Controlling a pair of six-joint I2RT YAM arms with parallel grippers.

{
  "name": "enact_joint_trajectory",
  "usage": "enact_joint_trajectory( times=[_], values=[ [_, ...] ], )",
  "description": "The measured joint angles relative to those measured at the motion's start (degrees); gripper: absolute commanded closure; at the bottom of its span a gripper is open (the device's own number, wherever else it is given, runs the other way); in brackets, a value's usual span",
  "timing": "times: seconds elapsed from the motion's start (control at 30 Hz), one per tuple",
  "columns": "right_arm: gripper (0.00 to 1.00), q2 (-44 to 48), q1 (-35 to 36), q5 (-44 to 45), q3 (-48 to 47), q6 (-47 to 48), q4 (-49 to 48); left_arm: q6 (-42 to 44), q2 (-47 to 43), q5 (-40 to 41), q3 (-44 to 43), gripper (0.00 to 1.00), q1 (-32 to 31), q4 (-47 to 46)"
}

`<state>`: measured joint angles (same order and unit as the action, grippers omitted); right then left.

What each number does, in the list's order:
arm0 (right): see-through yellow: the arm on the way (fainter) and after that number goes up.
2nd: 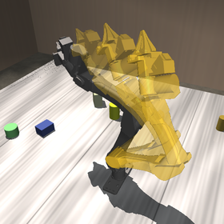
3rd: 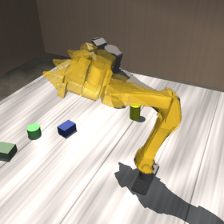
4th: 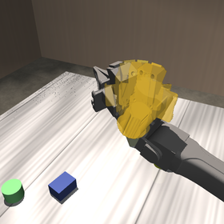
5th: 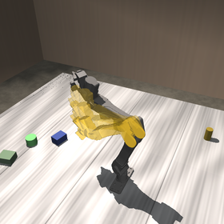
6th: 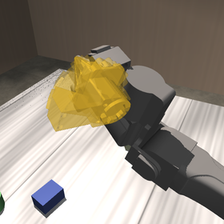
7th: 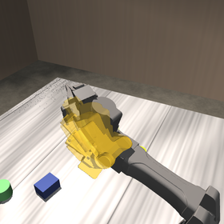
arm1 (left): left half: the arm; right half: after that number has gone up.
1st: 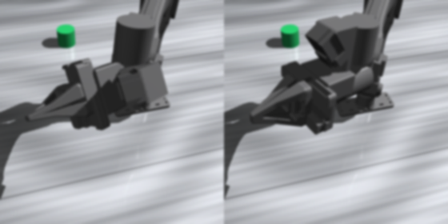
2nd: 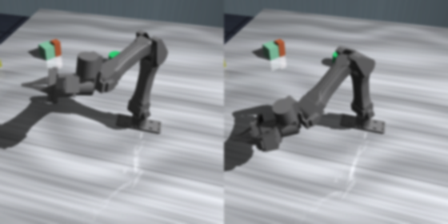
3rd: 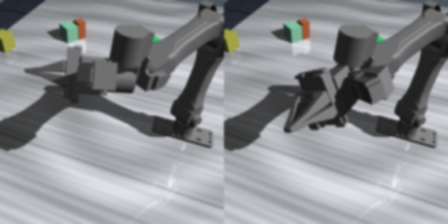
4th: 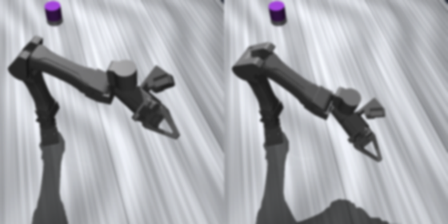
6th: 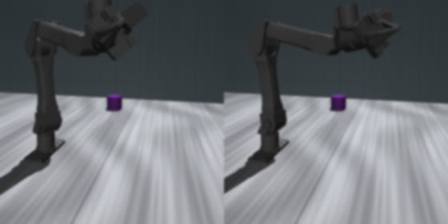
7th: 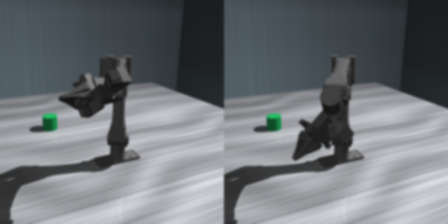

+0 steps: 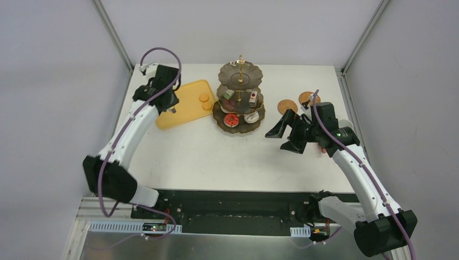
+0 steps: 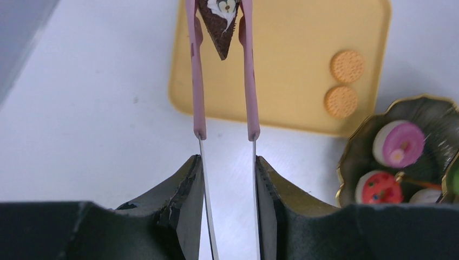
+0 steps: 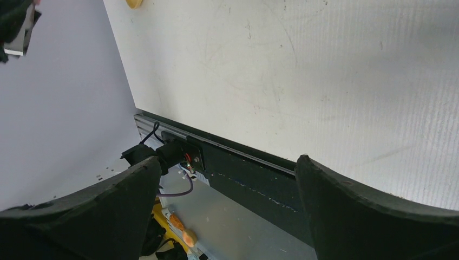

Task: Serve the afternoon tea

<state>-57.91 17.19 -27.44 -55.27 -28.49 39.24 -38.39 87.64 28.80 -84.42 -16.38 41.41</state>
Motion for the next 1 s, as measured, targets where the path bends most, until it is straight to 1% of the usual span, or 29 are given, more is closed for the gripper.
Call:
enact_joint_trajectory(
  times=[0.1,0.2,0.27,0.37,0.5,0.67,0.73,0.8,0.87,1.0],
  values=[
    [0.01,0.13,0.0,0.0,0.0,0.0,-0.02,6.82,-11.39,-0.28,6.88,0.83,0.72,-0.13],
    [0.01,0.57,0.0,0.0,0.07,-0.02,-0.02,12.72,-21.79,-2.47,12.61,0.83,1.11,0.59],
    [0.01,0.92,0.0,-0.02,0.35,-0.02,-0.04,15.61,-27.39,-5.18,14.34,0.82,1.09,2.99],
    [0.01,0.98,0.0,0.0,0.63,-0.02,0.0,16.94,-31.17,-9.4,14.01,0.82,1.09,6.16],
    [0.01,0.96,0.0,0.0,0.66,0.0,-0.02,16.5,-31.04,-18.14,11.69,0.83,1.11,10.12],
    [0.01,0.94,0.0,-0.02,0.66,-0.02,-0.04,14.82,-25.7,-33.07,8.41,0.83,0.9,11.52],
    [0.01,0.94,0.0,-0.02,0.66,-0.02,-0.04,14.4,-23.74,-37.03,7.8,0.83,-0.02,11.54],
    [0.01,0.94,0.0,0.0,0.66,-0.02,-0.04,13.99,-21.86,-39.87,6.95,0.83,-2.49,11.54],
    [0.01,0.94,0.0,0.0,0.66,-0.04,-0.04,13.88,-20.15,-42.03,5.31,0.83,-6.54,11.21],
    [0.01,0.96,0.0,0.0,0.66,-0.09,-0.04,13.97,-19.37,-44.41,2.93,0.83,-12.31,9.42]
  ],
)
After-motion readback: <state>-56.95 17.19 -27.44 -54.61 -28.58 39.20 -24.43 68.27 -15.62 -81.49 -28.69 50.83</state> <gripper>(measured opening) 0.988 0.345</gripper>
